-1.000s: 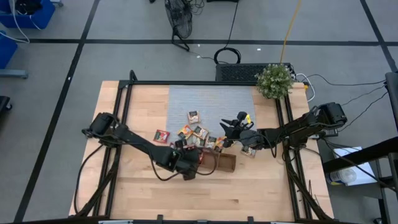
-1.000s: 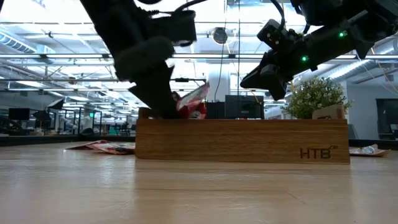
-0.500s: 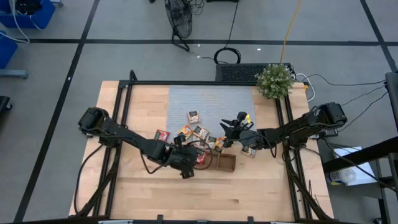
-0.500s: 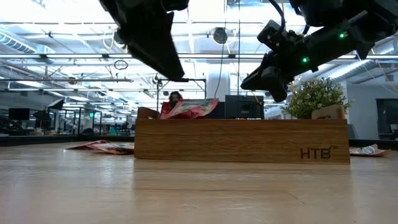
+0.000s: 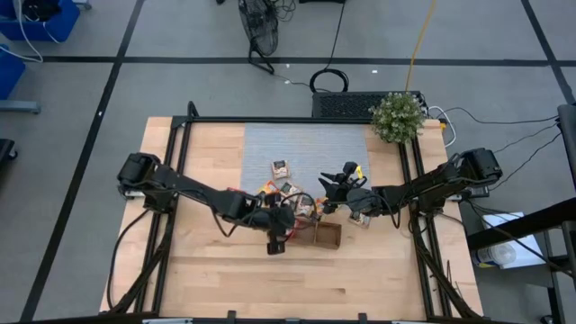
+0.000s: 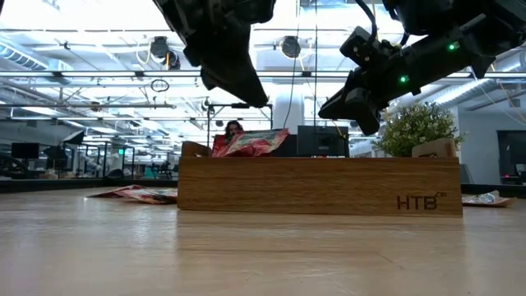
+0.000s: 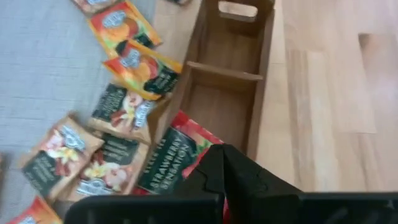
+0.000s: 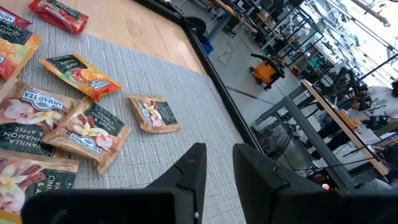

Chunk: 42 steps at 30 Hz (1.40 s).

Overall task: Pick & Place Tea
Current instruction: Put the red tea bag into the left section of the wooden organizer

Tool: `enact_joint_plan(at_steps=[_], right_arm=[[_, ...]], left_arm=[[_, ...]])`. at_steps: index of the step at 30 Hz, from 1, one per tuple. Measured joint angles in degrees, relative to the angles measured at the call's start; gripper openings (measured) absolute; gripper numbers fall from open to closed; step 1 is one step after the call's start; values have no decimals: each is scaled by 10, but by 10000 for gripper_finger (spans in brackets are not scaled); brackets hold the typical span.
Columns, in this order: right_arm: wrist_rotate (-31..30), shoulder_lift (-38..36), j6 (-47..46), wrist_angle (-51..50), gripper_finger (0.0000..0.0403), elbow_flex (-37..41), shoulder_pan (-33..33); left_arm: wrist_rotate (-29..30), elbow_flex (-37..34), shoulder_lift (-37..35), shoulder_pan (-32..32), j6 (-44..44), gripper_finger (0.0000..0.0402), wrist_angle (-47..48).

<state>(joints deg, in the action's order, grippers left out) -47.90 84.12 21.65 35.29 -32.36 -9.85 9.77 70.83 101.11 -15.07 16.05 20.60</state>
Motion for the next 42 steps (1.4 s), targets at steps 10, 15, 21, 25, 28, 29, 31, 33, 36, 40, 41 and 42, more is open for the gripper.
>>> enact_joint_plan(at_steps=[10,15,21,25,28,29,31,33,36,40,41,42], right_arm=[[0,0,0,0,70,0,0],[0,0,-1,0,70,0,0],[0,0,-2,0,70,0,0],[0,0,-2,0,70,0,0],[0,0,-2,0,70,0,0],[0,0,-2,0,70,0,0],[0,0,-2,0,70,0,0],[0,0,-1,0,70,0,0],[0,0,-1,0,70,0,0],[0,0,-1,-1,70,0,0],[0,0,-1,-1,70,0,0],[0,0,-1,-1,70,0,0]], left_arm=[[-18,0,28,-13,14,2,-15],[-18,0,63,-9,36,1,-12],[-8,0,74,-10,73,1,6],[-7,0,74,-10,92,1,17],[-5,0,74,-10,95,1,19],[-6,0,73,-11,90,1,18],[-6,0,65,-15,78,1,18],[-4,0,52,-18,66,2,12],[6,6,37,-24,55,2,20],[10,17,29,-24,61,3,64],[11,19,28,-24,66,3,70],[11,19,28,-24,68,2,78]])
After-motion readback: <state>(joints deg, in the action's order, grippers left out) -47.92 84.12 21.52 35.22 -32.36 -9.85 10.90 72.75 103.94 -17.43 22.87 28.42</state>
